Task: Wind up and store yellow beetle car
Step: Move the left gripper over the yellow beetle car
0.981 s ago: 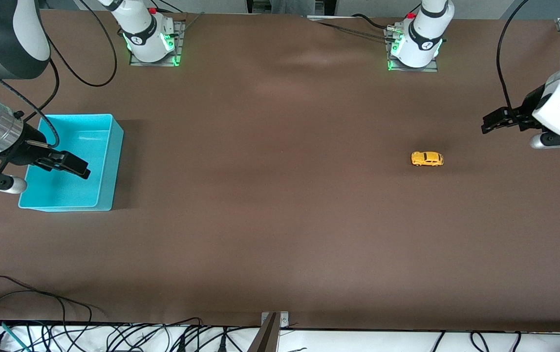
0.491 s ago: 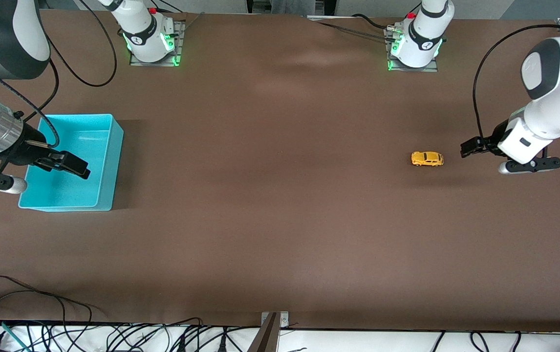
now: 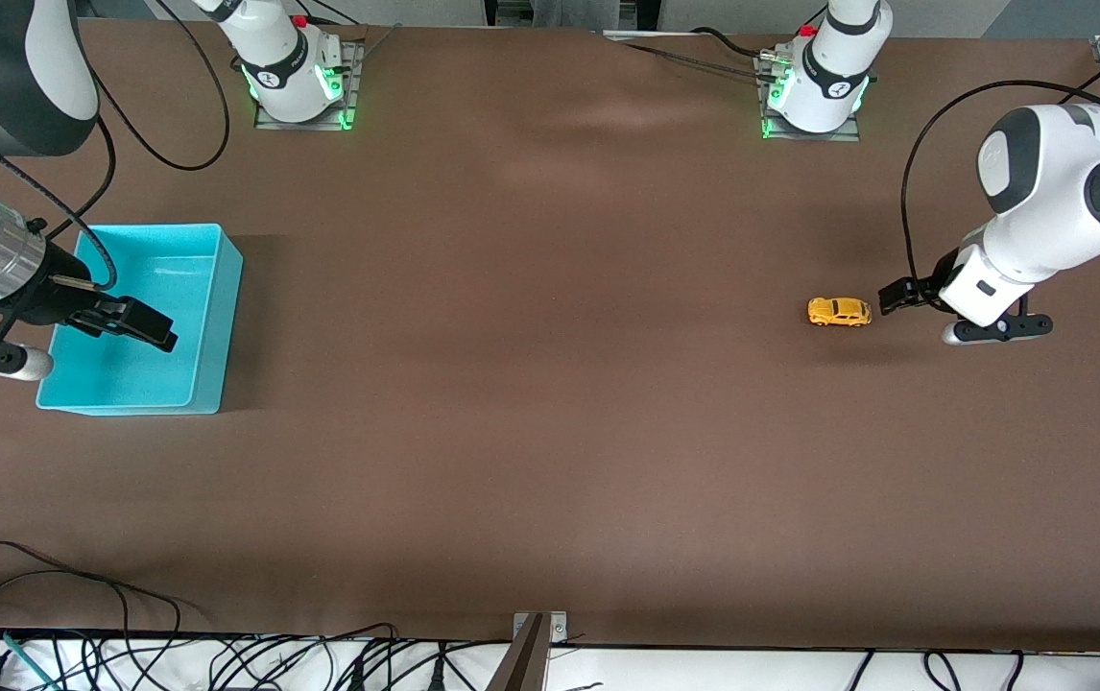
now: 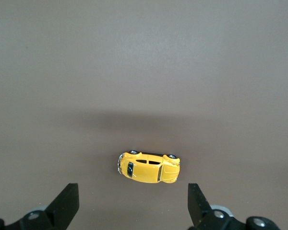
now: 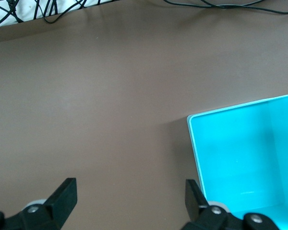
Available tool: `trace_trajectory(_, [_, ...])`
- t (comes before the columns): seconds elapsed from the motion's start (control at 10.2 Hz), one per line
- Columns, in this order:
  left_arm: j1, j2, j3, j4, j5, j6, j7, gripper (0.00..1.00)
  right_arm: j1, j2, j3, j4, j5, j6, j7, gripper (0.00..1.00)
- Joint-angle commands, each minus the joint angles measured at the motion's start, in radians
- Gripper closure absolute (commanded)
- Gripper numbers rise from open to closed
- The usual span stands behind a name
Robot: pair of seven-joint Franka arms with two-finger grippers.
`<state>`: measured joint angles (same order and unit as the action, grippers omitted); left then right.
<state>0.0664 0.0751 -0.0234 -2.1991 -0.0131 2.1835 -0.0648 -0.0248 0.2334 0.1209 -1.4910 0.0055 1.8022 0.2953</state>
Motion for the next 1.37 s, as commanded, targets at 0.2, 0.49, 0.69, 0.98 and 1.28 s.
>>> trace_trajectory(0.2, [-0.002,0.032,0.002,-0.135,0.015,0.194,0.011,0.0,-0.004,0.006,0.0,0.002,0.018,0.014,-0.021,0.0])
trace_trajectory(0.49, [-0.01,0.029,0.002,-0.181,0.015,0.196,0.023,0.0,-0.004,0.006,0.0,0.002,0.019,0.014,-0.021,0.0])
trace_trajectory(0.69, [-0.016,0.011,0.0,-0.198,0.015,0.182,0.189,0.0,-0.004,0.014,0.0,0.002,0.019,0.02,-0.021,0.0])
trace_trajectory(0.98, [-0.011,0.012,0.002,-0.209,0.012,0.185,0.437,0.0,-0.003,0.012,0.0,0.002,0.022,0.022,-0.013,0.0])
trace_trajectory(1.28, [-0.013,0.018,0.002,-0.234,0.005,0.186,0.724,0.0,-0.003,0.012,0.002,0.002,0.022,0.028,-0.016,0.0])
